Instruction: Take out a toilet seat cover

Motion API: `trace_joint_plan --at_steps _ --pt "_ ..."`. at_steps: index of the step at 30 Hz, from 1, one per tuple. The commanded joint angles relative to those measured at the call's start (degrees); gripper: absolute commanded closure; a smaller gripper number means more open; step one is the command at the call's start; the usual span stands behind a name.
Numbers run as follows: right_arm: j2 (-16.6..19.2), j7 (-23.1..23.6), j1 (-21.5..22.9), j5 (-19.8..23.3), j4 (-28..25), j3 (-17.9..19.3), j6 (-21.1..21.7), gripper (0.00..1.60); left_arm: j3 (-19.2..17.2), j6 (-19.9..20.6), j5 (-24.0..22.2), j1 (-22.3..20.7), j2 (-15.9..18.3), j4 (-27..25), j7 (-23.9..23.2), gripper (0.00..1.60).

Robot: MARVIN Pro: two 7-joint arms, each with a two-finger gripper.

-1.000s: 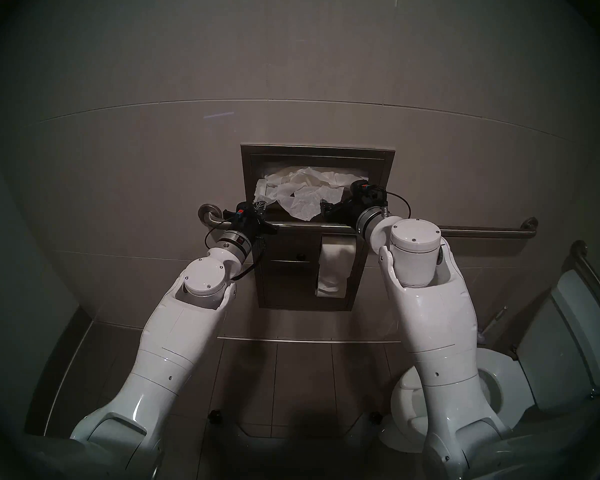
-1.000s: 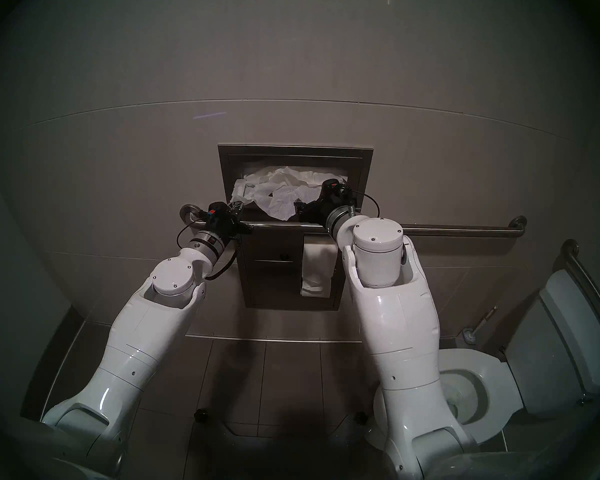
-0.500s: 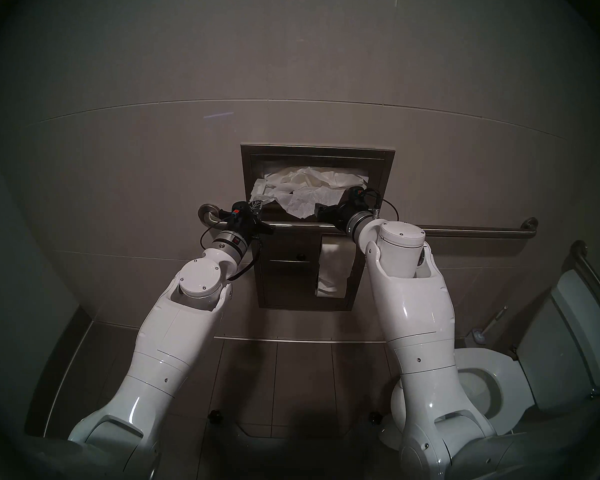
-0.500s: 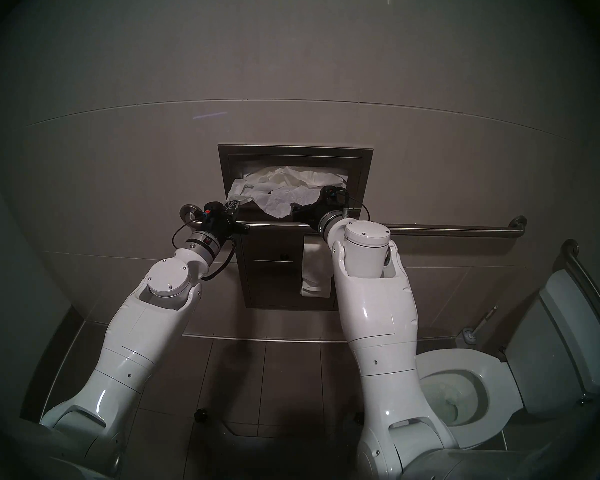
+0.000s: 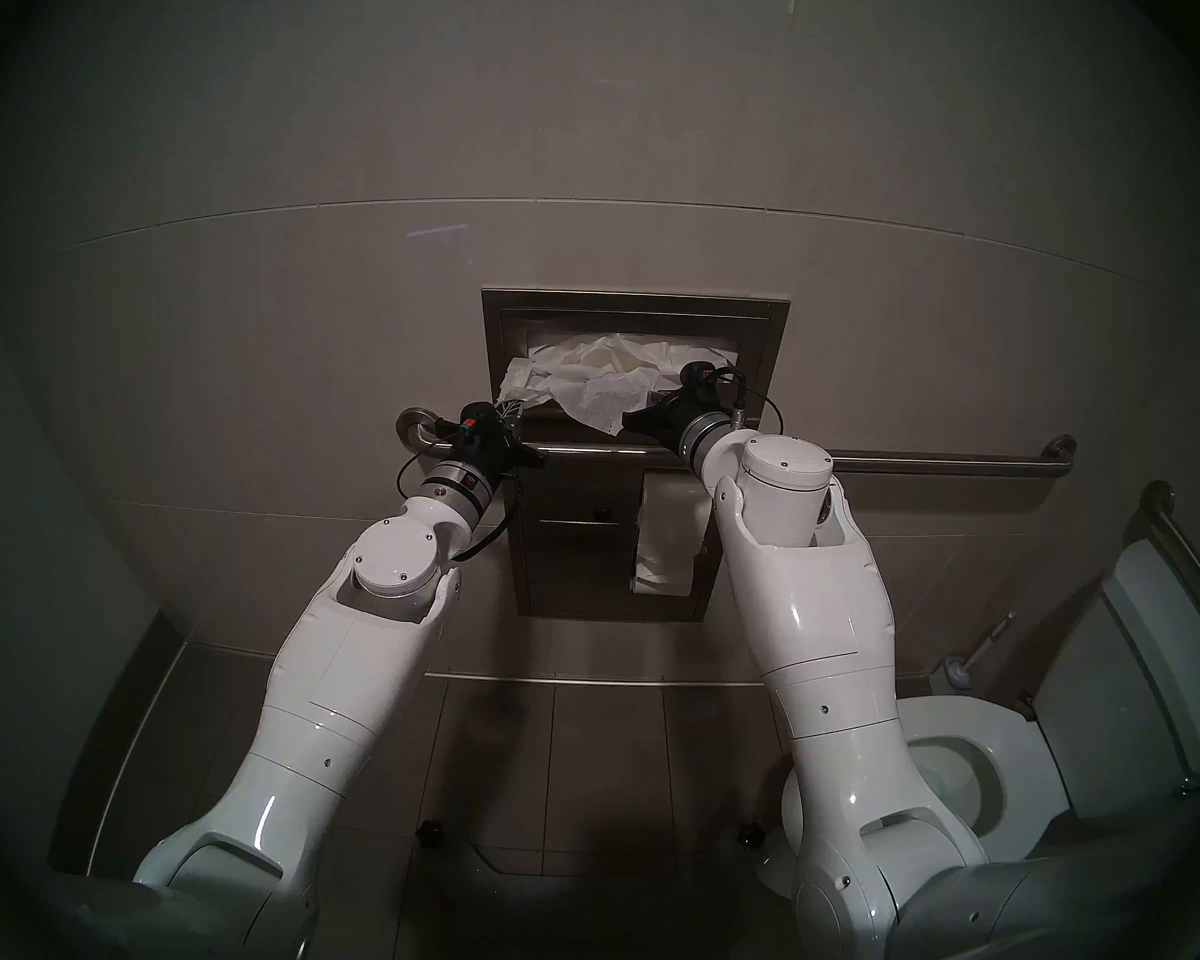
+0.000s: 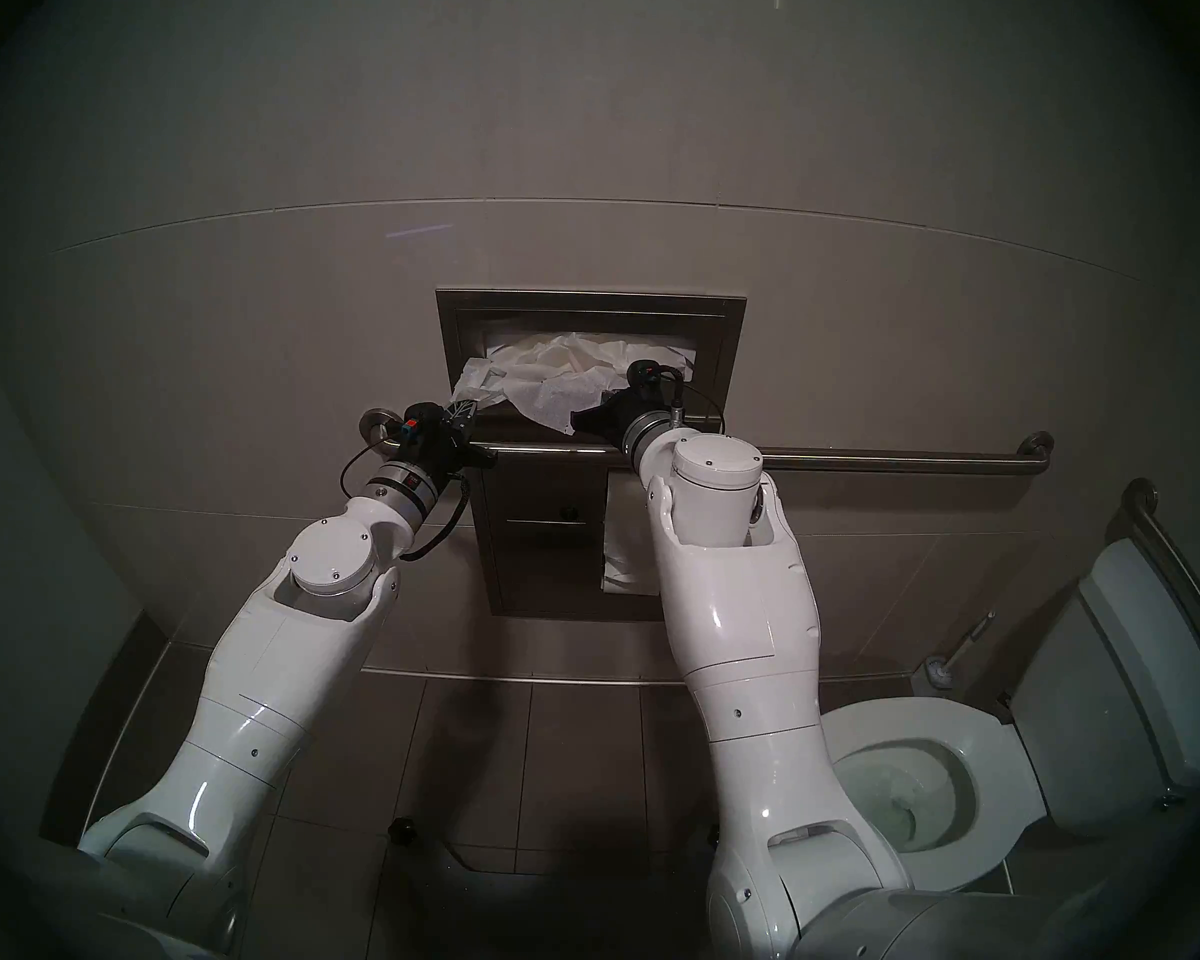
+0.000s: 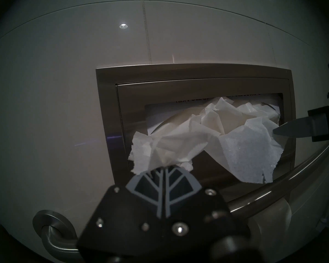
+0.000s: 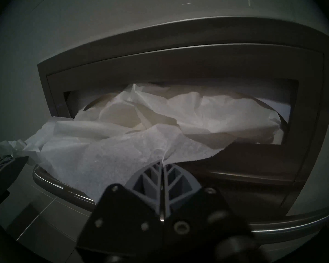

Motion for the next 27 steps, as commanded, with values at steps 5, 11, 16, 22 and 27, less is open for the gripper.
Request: trace_joint_plan --at_steps 5,11,16,22,27 --pt "0.11 -1.14 -2.1 -1.77 -7.9 -2.01 -1.57 1.6 -0.54 -0.85 0.09 -2.38 -0.7 -1.86 0.54 1.6" --pt "0.14 -1.99 -3.37 -1.15 -11.9 -0.51 -1.45 1.6 -0.98 -0.32 -0.21 -2.89 -0.77 -1.81 0.9 1.6" --pt "0.31 -2.11 -4.06 -1.17 -13.69 0.42 -1.44 1.6 -0.99 -0.1 -0.21 -2.91 -0.7 -1.93 1.14 1.6" --pt "0.33 -2.35 -6.35 -1.29 -18.08 0.61 0.6 1.6 -1.12 0.14 -0.1 -2.77 -0.27 -2.4 1.35 1.6" --pt "0.36 -2.32 -6.9 -1.33 -19.01 0.51 1.61 1.6 -1.31 0.39 0.02 -3.02 0.08 -2.49 1.52 1.6"
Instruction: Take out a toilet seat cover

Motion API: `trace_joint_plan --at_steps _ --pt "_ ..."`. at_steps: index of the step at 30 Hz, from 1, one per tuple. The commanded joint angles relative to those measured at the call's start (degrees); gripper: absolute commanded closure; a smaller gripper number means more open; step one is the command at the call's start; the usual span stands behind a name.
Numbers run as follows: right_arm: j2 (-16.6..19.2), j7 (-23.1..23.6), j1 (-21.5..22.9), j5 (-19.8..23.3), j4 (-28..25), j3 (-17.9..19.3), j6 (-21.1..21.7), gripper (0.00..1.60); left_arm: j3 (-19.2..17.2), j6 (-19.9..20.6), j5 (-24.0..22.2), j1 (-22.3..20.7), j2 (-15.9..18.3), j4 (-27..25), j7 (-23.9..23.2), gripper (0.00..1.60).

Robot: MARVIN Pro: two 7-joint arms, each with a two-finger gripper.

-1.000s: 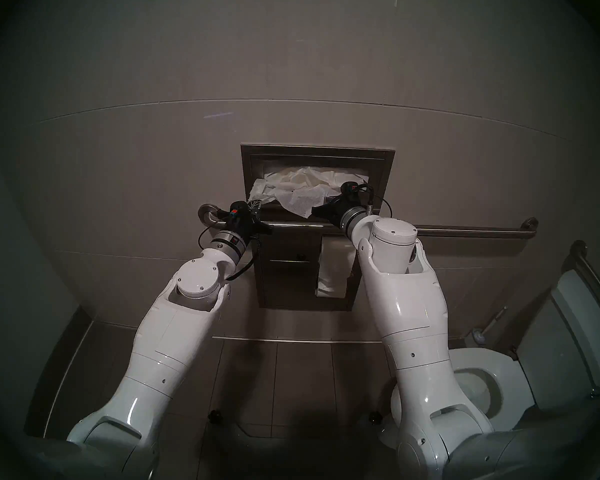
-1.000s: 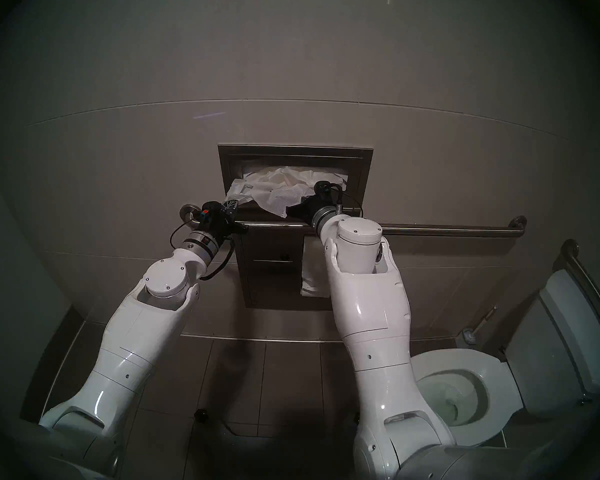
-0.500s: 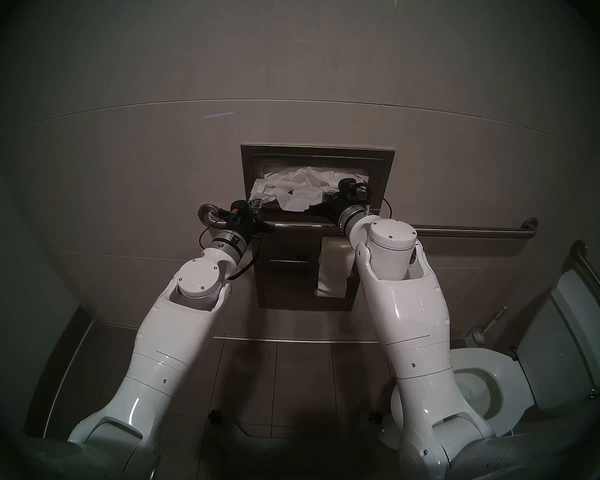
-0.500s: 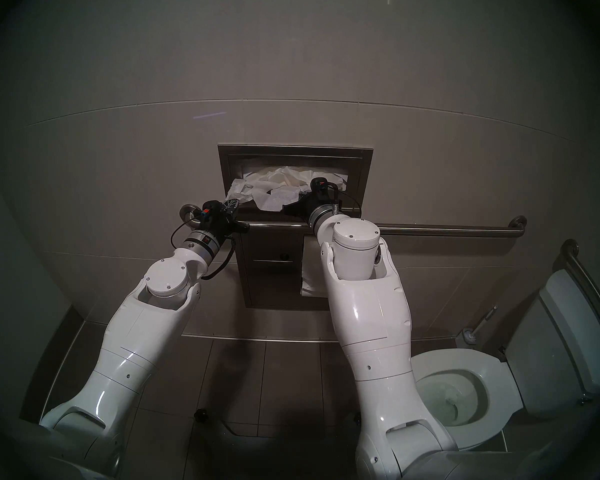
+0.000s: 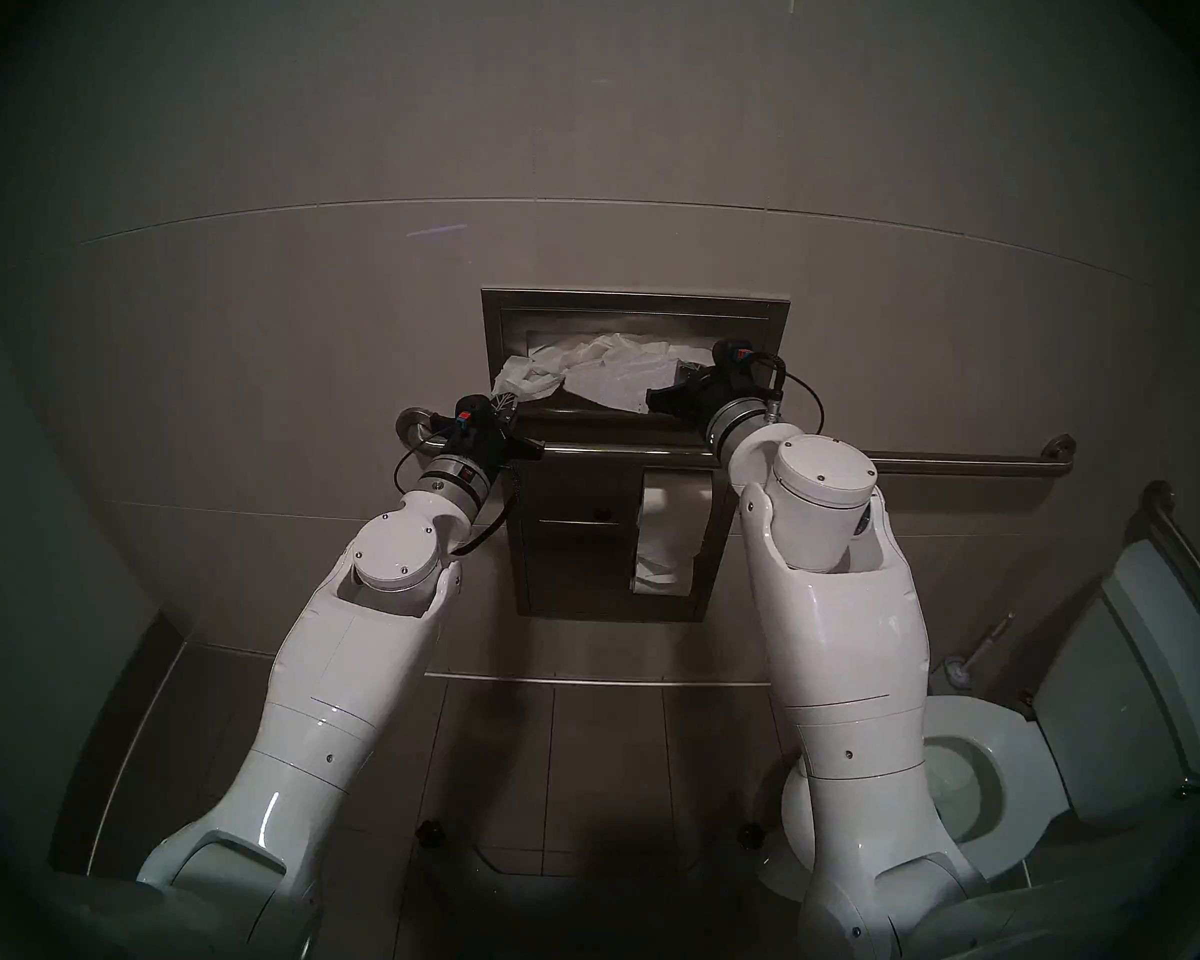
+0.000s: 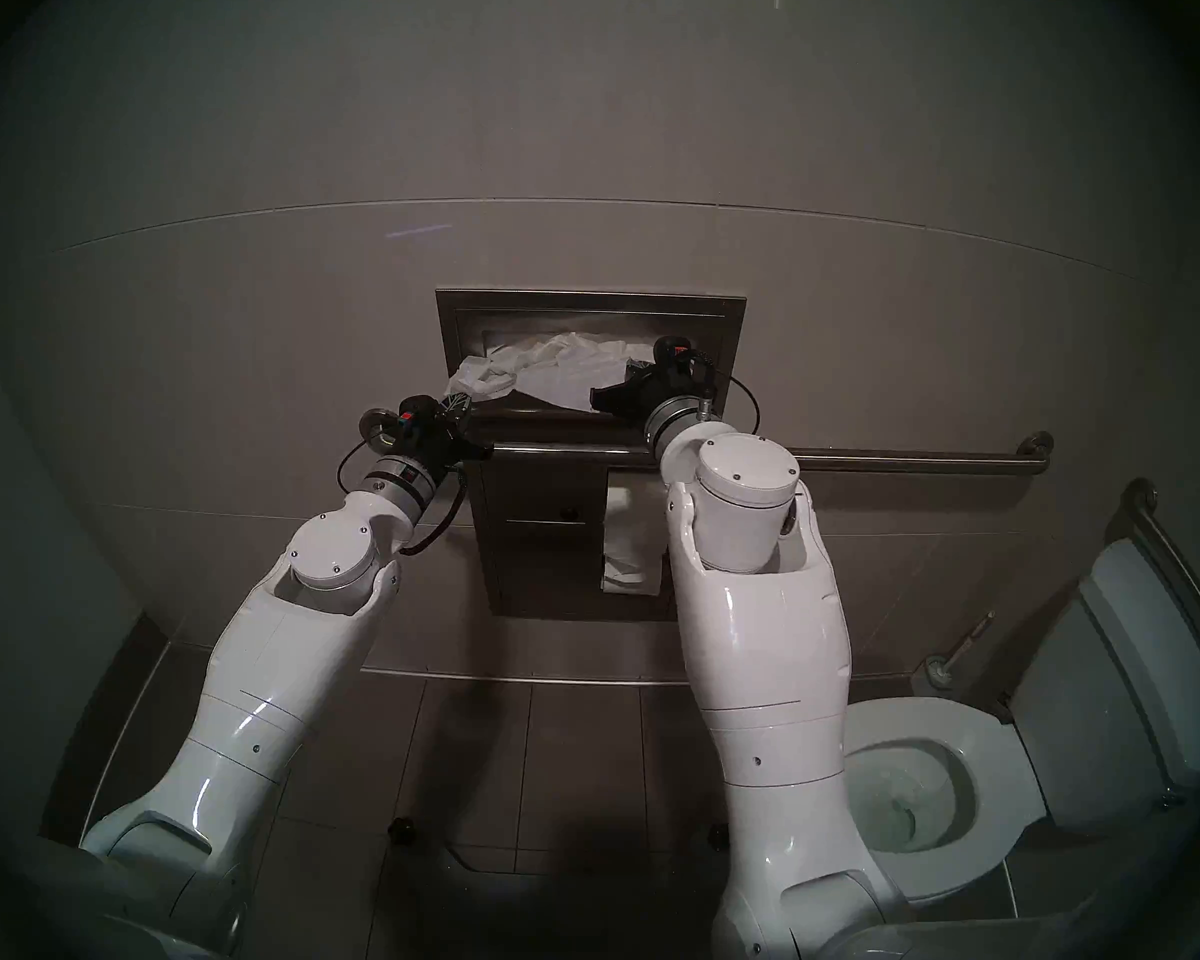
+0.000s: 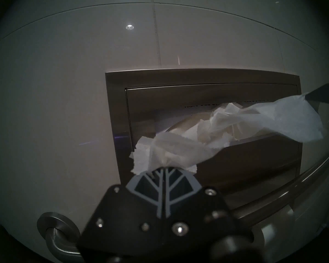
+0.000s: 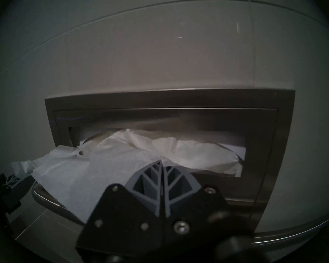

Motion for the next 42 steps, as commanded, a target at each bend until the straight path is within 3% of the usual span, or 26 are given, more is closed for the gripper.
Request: trace_joint_plan --at_steps 1,14,27,42 --pt "0.04 0.22 -0.45 -0.08 -4.75 -0.5 1.44 1.6 -0.66 -0.2 0.36 -2.52 0.6 -2.3 -0.07 1.6" --pt "-0.96 -0.97 1.07 -0.48 -5.57 -2.19 2.93 1.6 -1.13 0.9 -0.32 -0.77 0.67 -5.25 1.26 1.6" --pt "-1.66 -1.69 6.19 -0.92 -6.67 -2.54 2.76 1.6 -2.63 -0.43 -1.71 -4.98 -0.46 -11.8 2.54 1.6" --pt "-3.05 -2.5 11.9 -1.66 -5.64 -3.95 2.15 1.6 -3.18 1.63 -2.99 -5.63 -1.07 -17.77 3.9 1.6"
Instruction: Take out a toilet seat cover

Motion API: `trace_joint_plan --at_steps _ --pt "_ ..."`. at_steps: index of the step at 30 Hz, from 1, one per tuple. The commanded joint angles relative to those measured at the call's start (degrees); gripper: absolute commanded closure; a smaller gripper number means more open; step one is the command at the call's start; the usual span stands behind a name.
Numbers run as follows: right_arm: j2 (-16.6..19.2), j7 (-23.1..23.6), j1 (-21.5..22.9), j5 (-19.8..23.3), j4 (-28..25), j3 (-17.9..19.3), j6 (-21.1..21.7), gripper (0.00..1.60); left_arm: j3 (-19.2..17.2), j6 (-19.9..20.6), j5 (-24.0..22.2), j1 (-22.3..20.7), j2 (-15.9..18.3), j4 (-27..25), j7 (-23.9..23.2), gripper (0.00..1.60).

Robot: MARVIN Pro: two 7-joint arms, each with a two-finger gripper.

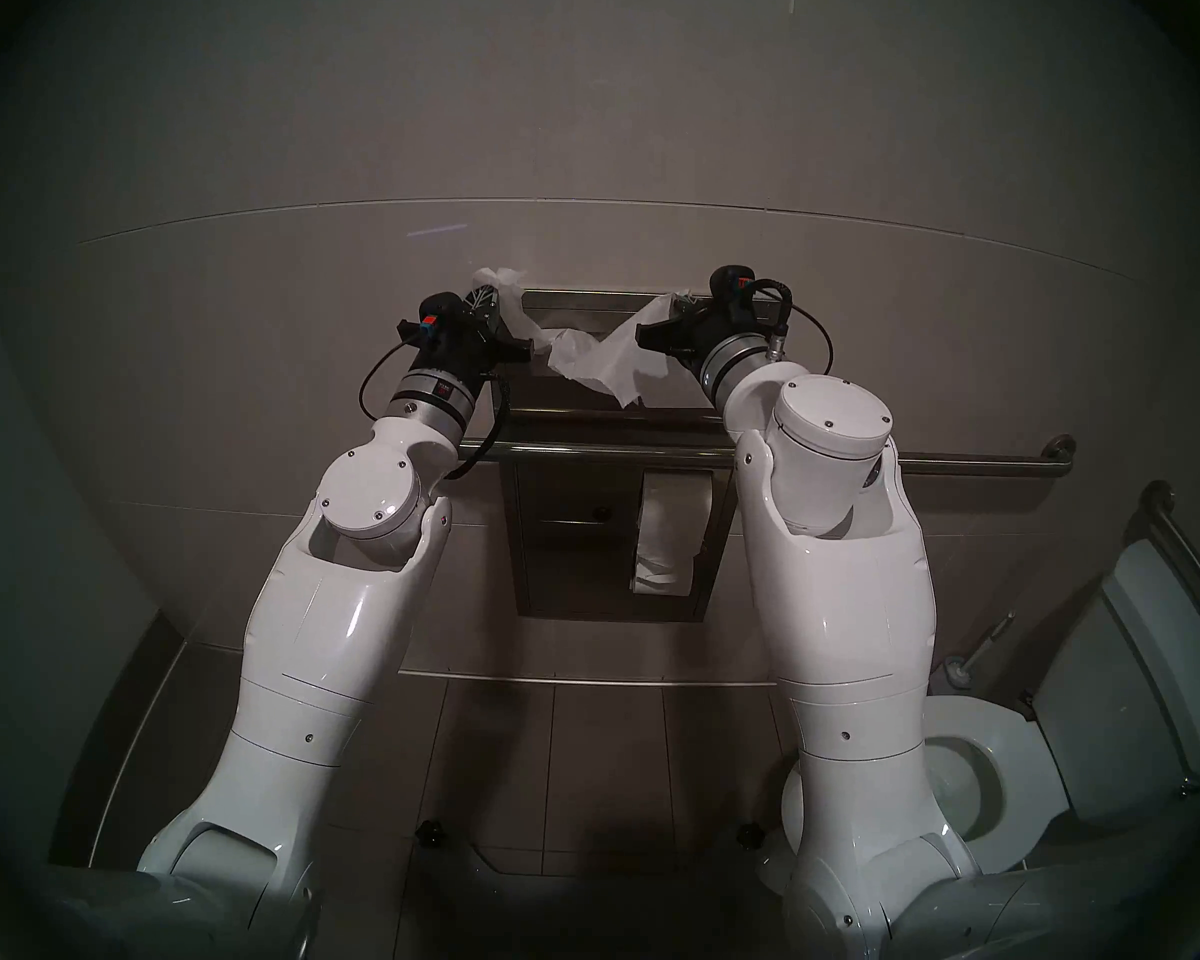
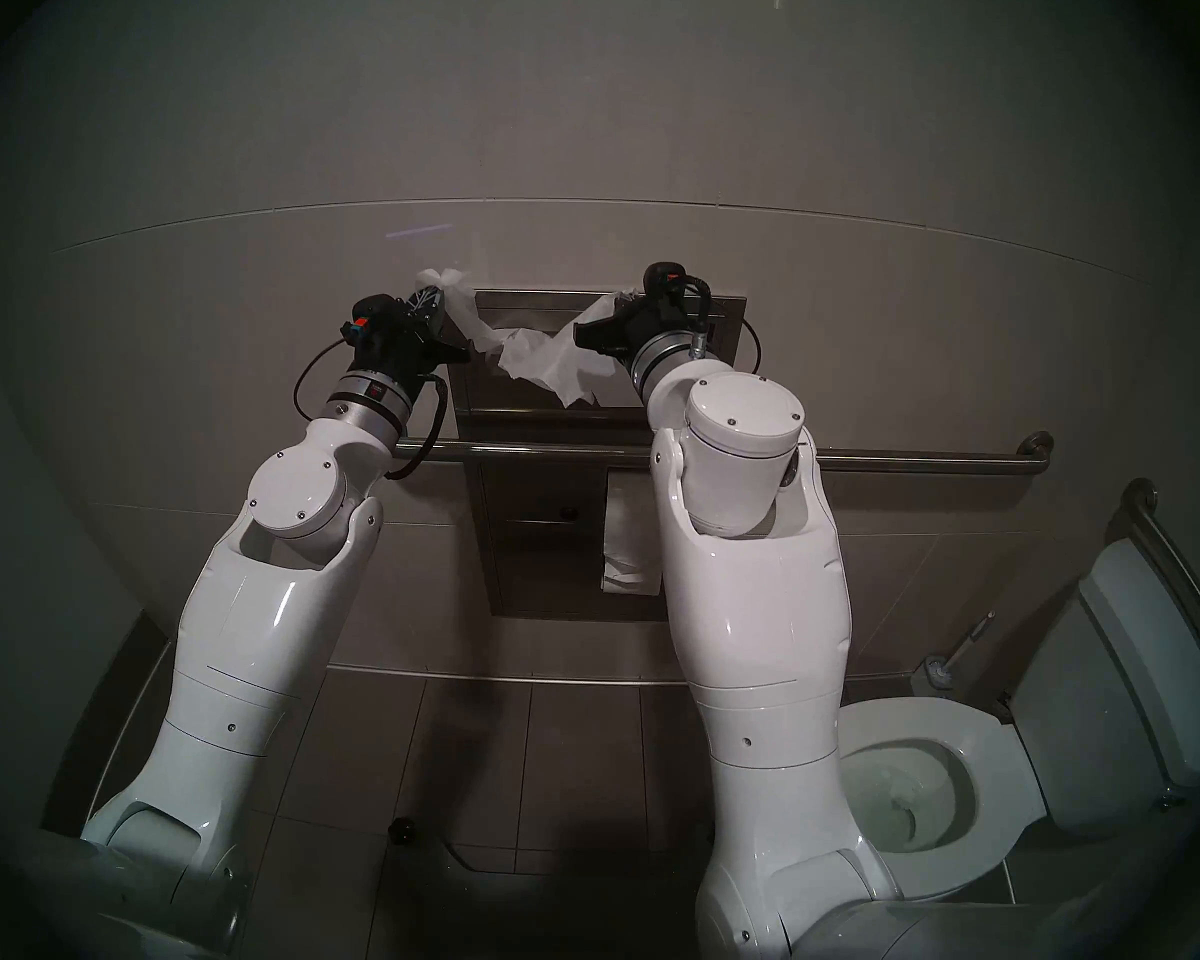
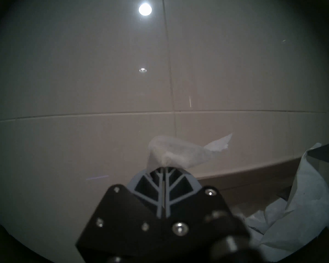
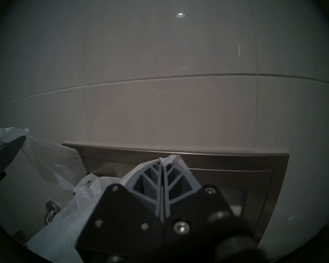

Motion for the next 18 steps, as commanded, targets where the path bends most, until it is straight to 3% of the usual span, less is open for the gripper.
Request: trace_joint_plan --at_steps 1,13,14,15,18 --pt "-1.13 -0.14 6.35 -0.34 -1.31 -0.73 -1.43 1.6 -0.95 0.0 -0.5 -3.67 -0.53 -4.27 0.28 1.6" --pt "-2.75 -1.11 10.97 -1.4 -1.15 -1.75 -3.15 1.6 -3.72 -0.07 -1.3 -8.81 -1.98 -6.24 2.68 1.6" --pt "-2.63 -1.18 12.25 -1.46 -0.39 -1.9 -3.18 1.6 -3.54 0.17 -1.49 -10.72 -2.15 -5.31 3.01 1.6" --pt "-3.12 -1.27 10.66 -1.8 -1.39 -1.96 -3.86 1.6 -4.16 0.07 -1.35 -8.47 -2.5 -7.07 3.01 1.6" --pt "-3.07 -1.47 12.83 -1.73 -0.07 -2.04 -3.88 1.6 -3.85 0.35 -1.5 -10.61 -2.76 -6.04 3.41 1.6"
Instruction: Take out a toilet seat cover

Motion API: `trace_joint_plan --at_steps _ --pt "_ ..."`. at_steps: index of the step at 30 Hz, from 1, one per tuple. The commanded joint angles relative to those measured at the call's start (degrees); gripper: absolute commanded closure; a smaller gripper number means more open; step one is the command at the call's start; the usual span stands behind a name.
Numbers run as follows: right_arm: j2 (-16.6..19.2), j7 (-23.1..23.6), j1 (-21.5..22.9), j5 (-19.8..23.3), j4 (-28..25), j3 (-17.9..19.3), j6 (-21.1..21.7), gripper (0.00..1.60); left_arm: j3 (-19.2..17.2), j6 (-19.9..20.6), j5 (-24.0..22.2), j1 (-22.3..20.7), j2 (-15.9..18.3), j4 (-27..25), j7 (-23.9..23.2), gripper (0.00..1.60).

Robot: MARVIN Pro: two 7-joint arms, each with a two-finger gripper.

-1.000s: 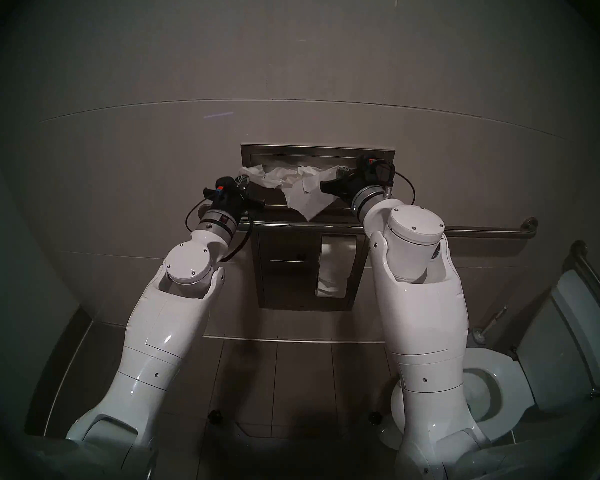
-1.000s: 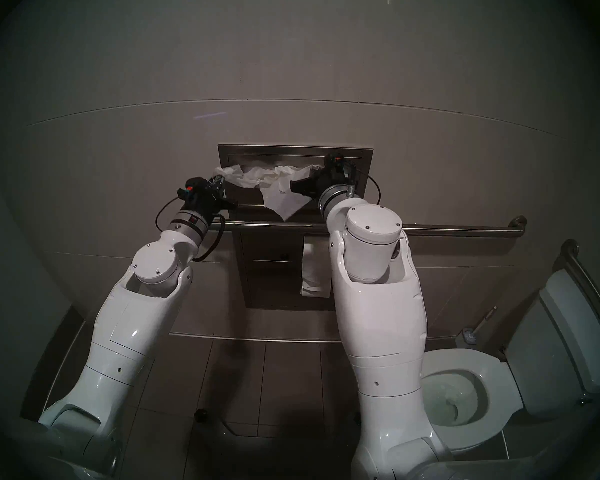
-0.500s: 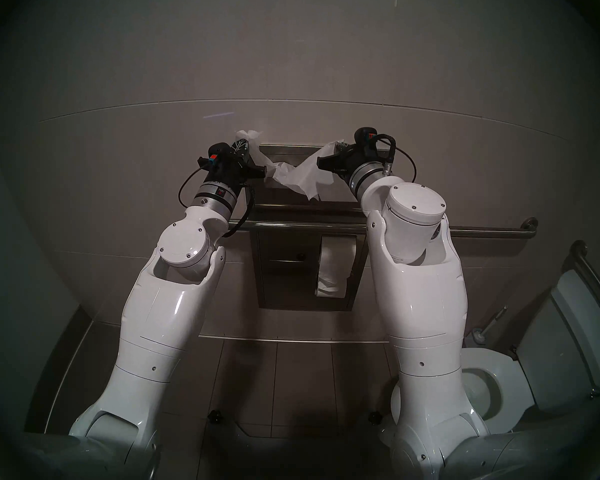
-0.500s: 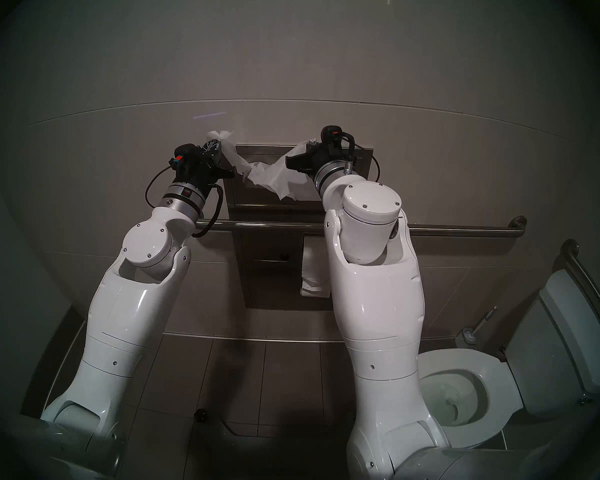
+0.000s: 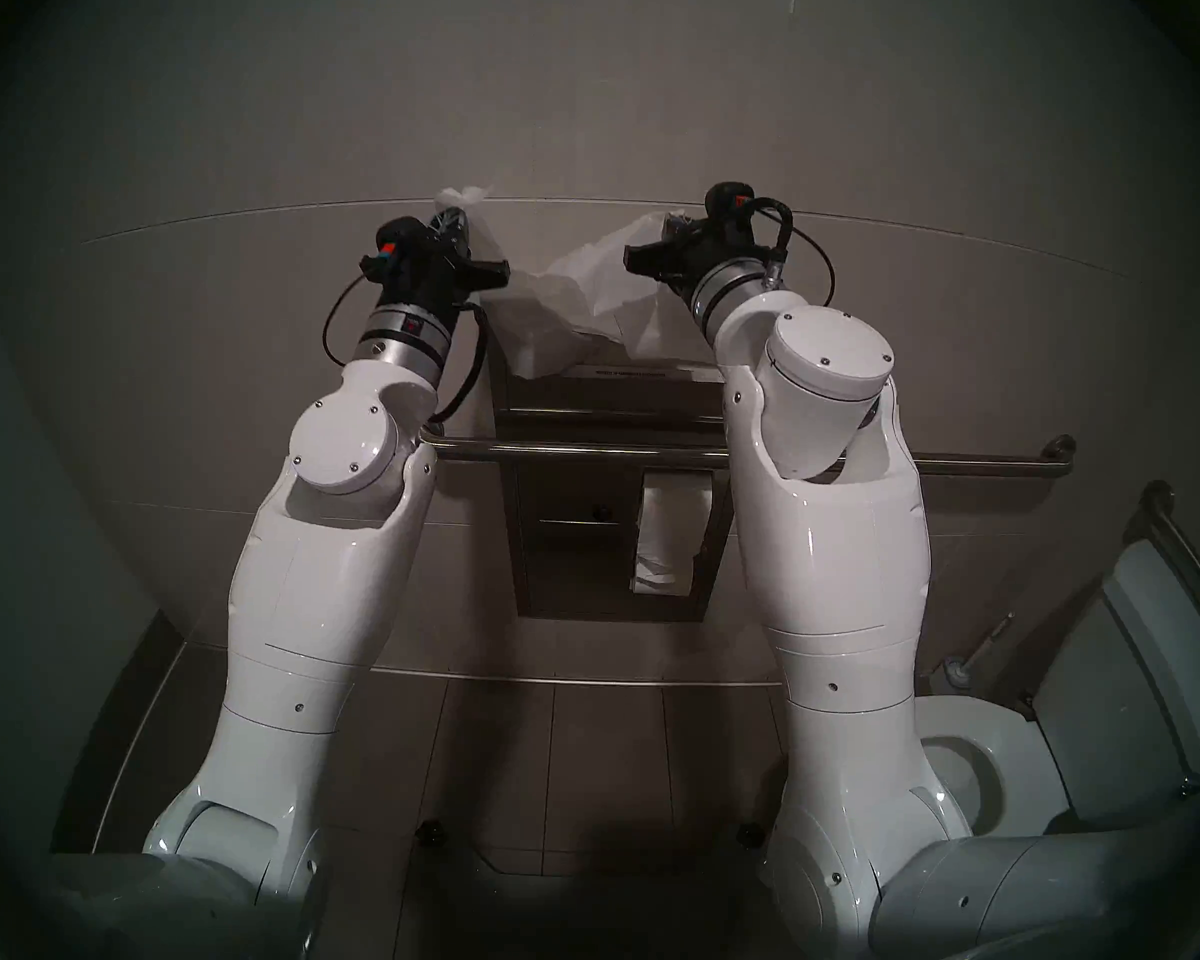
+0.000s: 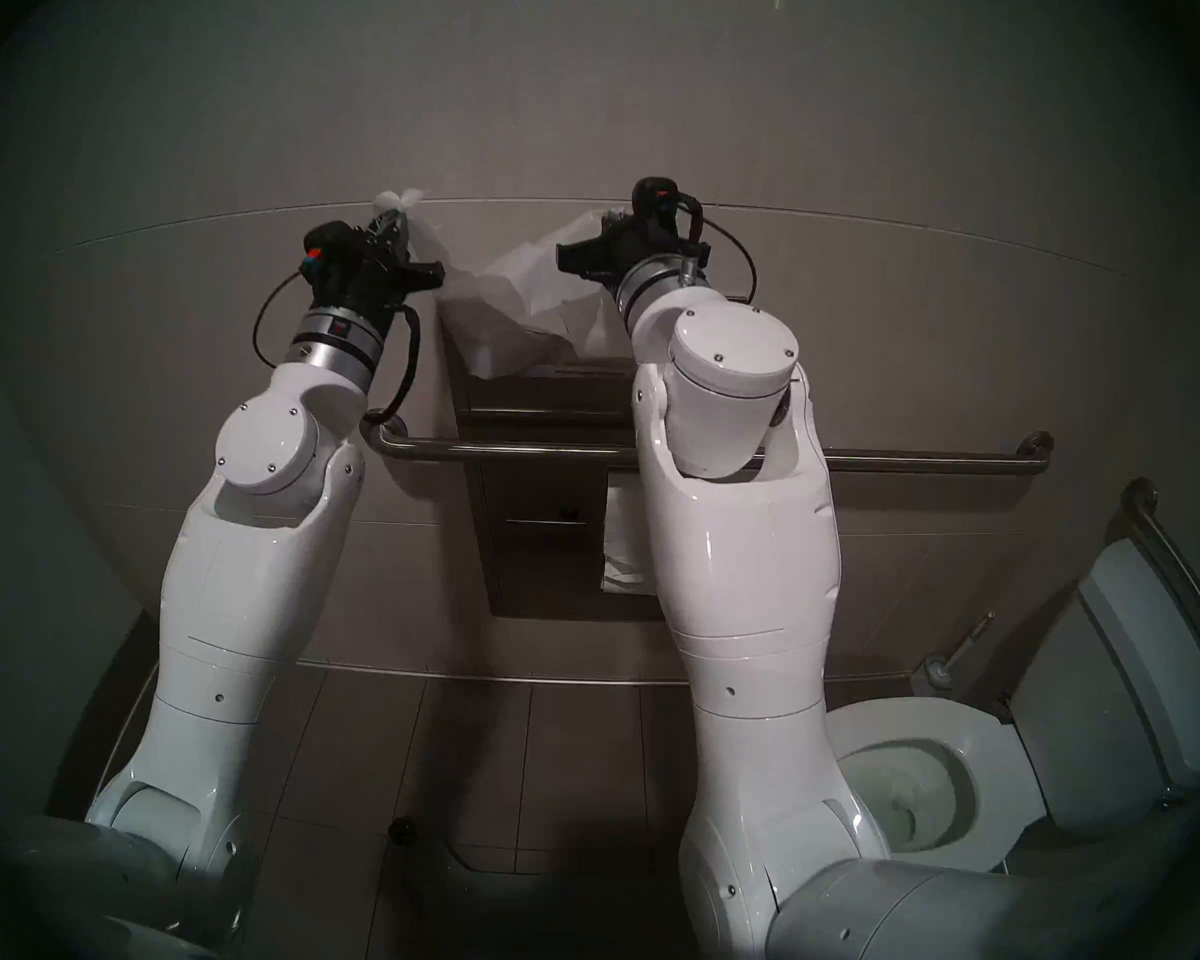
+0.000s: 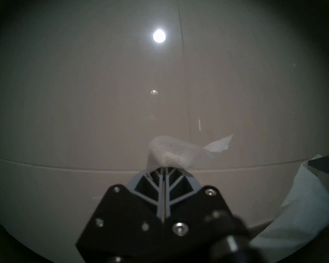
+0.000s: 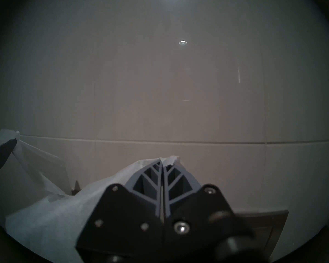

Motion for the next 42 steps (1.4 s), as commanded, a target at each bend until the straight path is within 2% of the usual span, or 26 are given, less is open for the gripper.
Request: trace_joint_plan --at_steps 1,2,3,4,7,11,17,22,25,36,42 --pt "-1.06 -0.38 5.94 -1.03 -0.3 -0.57 -2.78 1.6 -0.72 0.03 0.05 -5.93 -1.65 -2.41 0.82 1.6" --pt "-1.01 -0.5 7.42 -0.93 0.6 -0.66 -2.84 1.6 -0.27 0.24 -0.08 -7.87 -1.76 -1.24 1.09 1.6" --pt "-1.45 -0.61 6.72 -1.1 0.1 -0.64 -3.34 1.6 -0.5 0.17 0.0 -6.69 -2.03 -2.25 1.11 1.6" --pt "-1.17 -0.75 8.16 -1.2 0.92 -0.79 -3.48 1.6 -0.13 0.26 -0.13 -8.15 -2.09 -1.45 1.28 1.6" --pt "-1.5 -1.02 7.72 -1.82 0.52 -0.9 -4.59 1.6 -0.18 0.23 -0.06 -7.65 -2.38 -2.21 1.41 1.6" --pt "-1.02 -1.49 10.1 -2.53 2.4 -1.21 -5.96 1.6 0.18 0.23 0.16 -10.04 -2.57 -1.0 1.93 1.6" --pt "-1.57 -2.65 12.34 -3.64 4.32 -1.89 -8.81 1.6 -0.56 -0.36 0.6 -13.16 -3.69 -0.14 3.5 1.6" --pt "-1.4 -3.02 13.8 -4.55 5.28 -2.53 -10.22 1.6 -1.27 -0.71 0.81 -13.8 -4.58 -0.8 4.33 1.6" --pt "-1.55 -3.95 15.23 -5.57 6.22 -3.01 -12.04 1.6 -1.81 -0.7 1.01 -16.01 -5.08 -0.01 5.08 1.6" --pt "-2.44 -7.84 16.38 -8.45 7.61 -4.53 -17.84 1.6 -2.77 -0.37 -0.04 -19.84 -7.26 0.42 7.02 1.6" --pt "-3.78 -11.49 14.22 -9.17 6.82 -4.68 -20.55 1.6 -2.24 2.25 -2.43 -15.18 -8.39 -4.93 7.47 1.6"
